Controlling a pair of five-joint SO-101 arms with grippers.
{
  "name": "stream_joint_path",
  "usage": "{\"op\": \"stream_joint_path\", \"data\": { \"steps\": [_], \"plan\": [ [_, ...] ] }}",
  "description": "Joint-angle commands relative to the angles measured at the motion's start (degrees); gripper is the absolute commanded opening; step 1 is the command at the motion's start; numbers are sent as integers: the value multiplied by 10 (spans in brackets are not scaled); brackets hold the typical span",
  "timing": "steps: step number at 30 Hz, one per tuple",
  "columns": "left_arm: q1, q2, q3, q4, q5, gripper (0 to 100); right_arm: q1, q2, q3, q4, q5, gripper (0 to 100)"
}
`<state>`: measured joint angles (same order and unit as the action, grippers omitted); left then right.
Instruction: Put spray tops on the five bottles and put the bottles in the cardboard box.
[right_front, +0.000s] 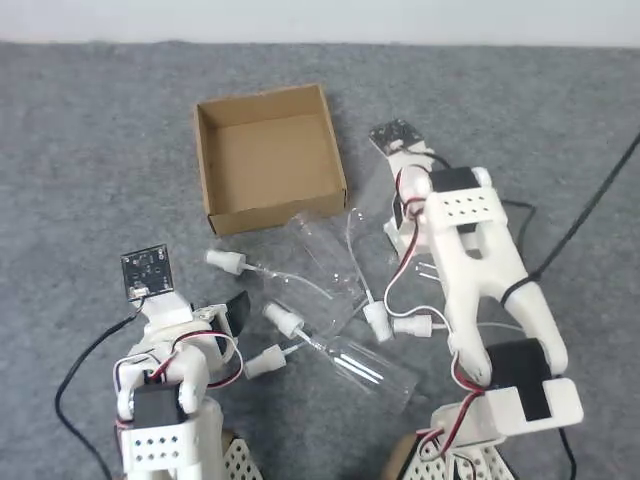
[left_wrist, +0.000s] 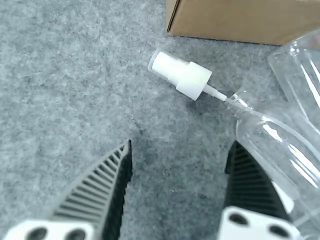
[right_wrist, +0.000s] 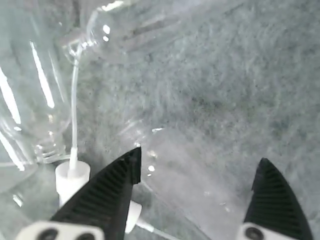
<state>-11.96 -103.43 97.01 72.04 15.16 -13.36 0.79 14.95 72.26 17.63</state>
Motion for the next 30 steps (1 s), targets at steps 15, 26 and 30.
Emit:
{"op": "stream_joint_path", "data": {
  "steps": [15, 26, 30],
  "plan": [
    [-1, -10, -5, 3, 0, 283, -26, -7, -60, 145, 158, 313],
    [-1, -10, -5, 3, 0, 283, -48, -7, -19, 138, 243, 312],
    [-1, -10, -5, 3, 0, 283, -44, -7, 12, 107, 276, 312]
  ]
}}
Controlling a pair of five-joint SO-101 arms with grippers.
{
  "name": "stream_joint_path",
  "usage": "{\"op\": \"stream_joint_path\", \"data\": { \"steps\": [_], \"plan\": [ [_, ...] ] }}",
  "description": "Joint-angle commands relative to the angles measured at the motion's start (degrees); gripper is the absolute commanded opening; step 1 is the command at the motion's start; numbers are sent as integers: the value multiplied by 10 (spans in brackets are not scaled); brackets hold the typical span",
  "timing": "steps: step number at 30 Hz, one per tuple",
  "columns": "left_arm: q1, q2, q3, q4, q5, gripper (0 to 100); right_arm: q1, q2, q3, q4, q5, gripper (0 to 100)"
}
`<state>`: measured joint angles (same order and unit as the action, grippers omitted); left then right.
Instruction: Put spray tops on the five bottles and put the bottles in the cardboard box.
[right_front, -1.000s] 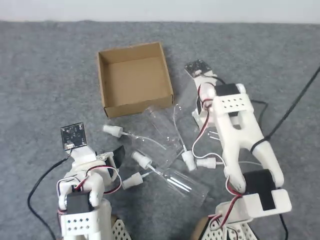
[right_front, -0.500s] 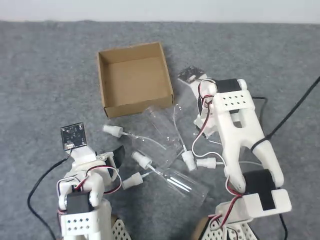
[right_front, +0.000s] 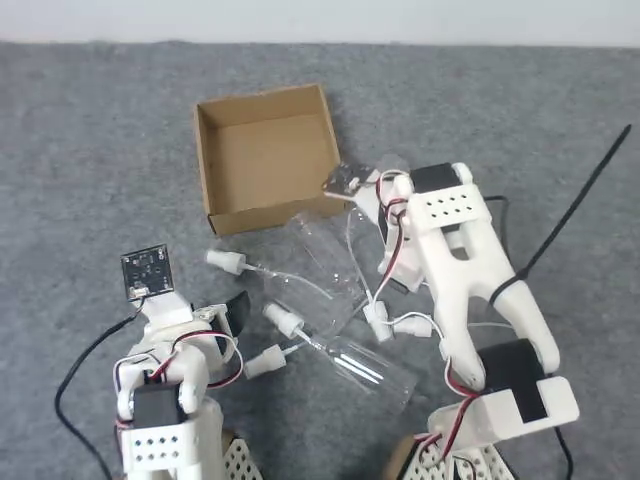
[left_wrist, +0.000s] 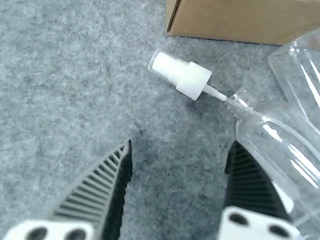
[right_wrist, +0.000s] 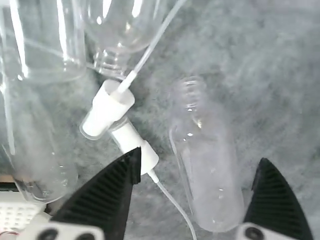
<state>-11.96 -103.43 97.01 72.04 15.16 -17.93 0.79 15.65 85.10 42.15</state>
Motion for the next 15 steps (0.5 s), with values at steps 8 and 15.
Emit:
{"op": "stream_joint_path", "data": {
  "steps": [8, 15],
  "plan": [
    [-1, -10, -5, 3, 0, 283, 1, -7, 54, -57, 84, 311],
    [-1, -10, -5, 3, 0, 283, 15, -7, 64, -58, 124, 311]
  ]
}}
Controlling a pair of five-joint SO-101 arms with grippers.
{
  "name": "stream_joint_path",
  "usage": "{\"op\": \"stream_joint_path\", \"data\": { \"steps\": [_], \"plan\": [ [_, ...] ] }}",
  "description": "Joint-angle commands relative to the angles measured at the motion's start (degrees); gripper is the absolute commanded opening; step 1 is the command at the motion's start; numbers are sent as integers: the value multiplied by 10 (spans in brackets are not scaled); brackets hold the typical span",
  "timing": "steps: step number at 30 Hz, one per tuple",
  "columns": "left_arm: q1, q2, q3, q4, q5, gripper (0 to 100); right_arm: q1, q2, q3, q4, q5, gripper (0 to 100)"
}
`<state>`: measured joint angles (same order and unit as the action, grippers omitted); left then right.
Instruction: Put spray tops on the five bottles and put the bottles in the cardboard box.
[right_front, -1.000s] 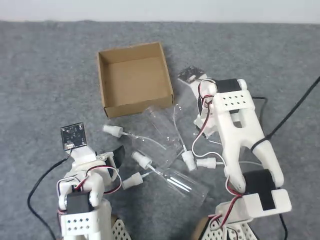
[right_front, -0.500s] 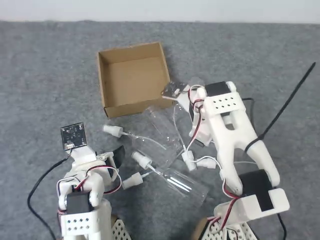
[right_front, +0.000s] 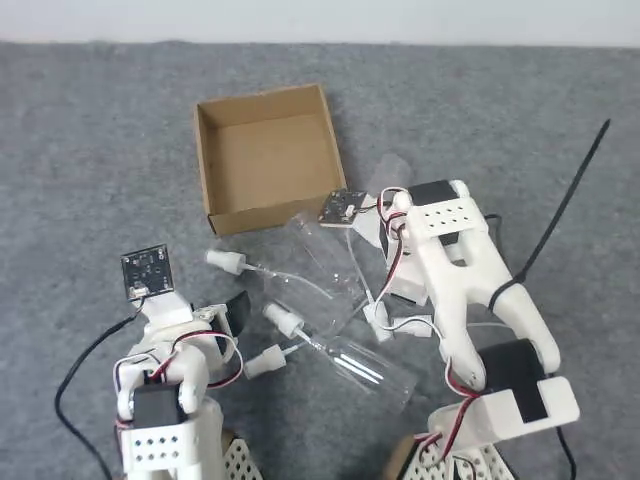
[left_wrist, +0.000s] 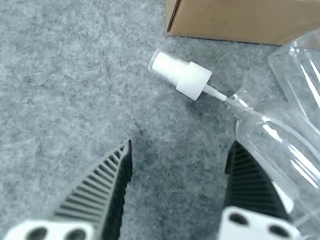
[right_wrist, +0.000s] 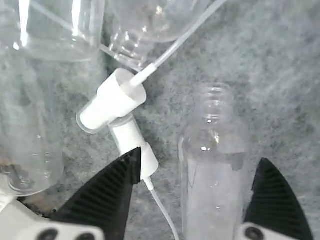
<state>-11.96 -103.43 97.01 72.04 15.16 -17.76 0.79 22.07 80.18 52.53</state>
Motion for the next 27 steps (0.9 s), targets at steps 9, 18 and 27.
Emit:
{"op": "stream_joint_path", "data": {
  "steps": [9, 18, 27],
  "plan": [
    [-1, -10, -5, 3, 0, 283, 30, -7, 43, -73, 35, 311],
    [-1, -10, -5, 3, 0, 283, 34, -7, 65, -92, 34, 310],
    [-1, -10, -5, 3, 0, 283, 35, -7, 66, -89, 32, 310]
  ]
}}
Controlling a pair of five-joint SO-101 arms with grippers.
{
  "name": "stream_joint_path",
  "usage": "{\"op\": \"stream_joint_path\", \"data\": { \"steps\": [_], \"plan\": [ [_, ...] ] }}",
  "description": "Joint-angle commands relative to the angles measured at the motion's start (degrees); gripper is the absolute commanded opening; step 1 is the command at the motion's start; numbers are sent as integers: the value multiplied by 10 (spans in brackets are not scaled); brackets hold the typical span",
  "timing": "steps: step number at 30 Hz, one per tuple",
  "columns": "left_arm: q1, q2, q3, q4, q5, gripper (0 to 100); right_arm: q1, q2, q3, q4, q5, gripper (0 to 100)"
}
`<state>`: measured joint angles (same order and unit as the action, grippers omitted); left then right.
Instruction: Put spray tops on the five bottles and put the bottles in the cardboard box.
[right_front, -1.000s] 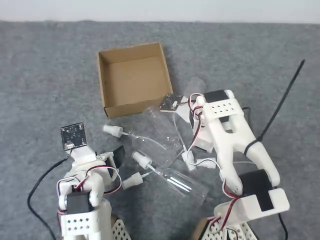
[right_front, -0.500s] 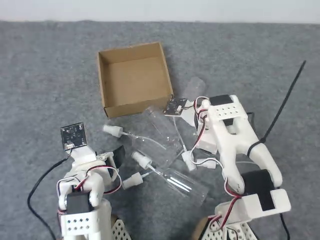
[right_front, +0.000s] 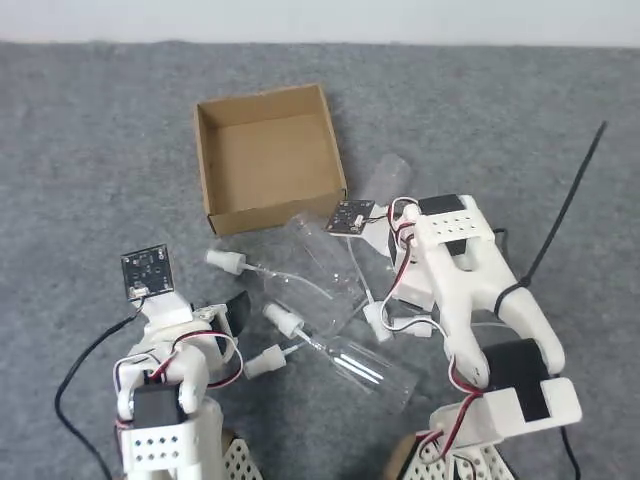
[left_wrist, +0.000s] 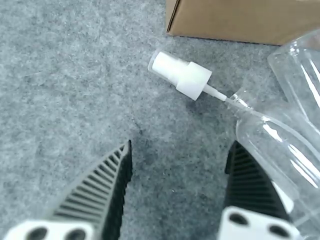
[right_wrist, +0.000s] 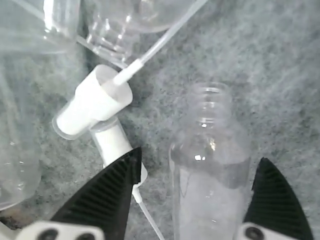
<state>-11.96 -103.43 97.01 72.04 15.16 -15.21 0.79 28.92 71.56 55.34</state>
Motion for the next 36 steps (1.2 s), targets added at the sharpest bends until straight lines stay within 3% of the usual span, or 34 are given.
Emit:
{"op": "stream_joint_path", "data": {
  "steps": [1, 18, 24, 36],
  "plan": [
    [-1, -10, -5, 3, 0, 283, 9, -7, -3, -2, 4, 310],
    [-1, -10, -5, 3, 0, 283, 27, -8, 17, -31, -29, 307],
    [-1, -10, -5, 3, 0, 283, 39, -11, 15, -31, -29, 181],
    [-1, -10, -5, 3, 0, 283, 39, -15, 13, -26, -30, 170]
  ]
}}
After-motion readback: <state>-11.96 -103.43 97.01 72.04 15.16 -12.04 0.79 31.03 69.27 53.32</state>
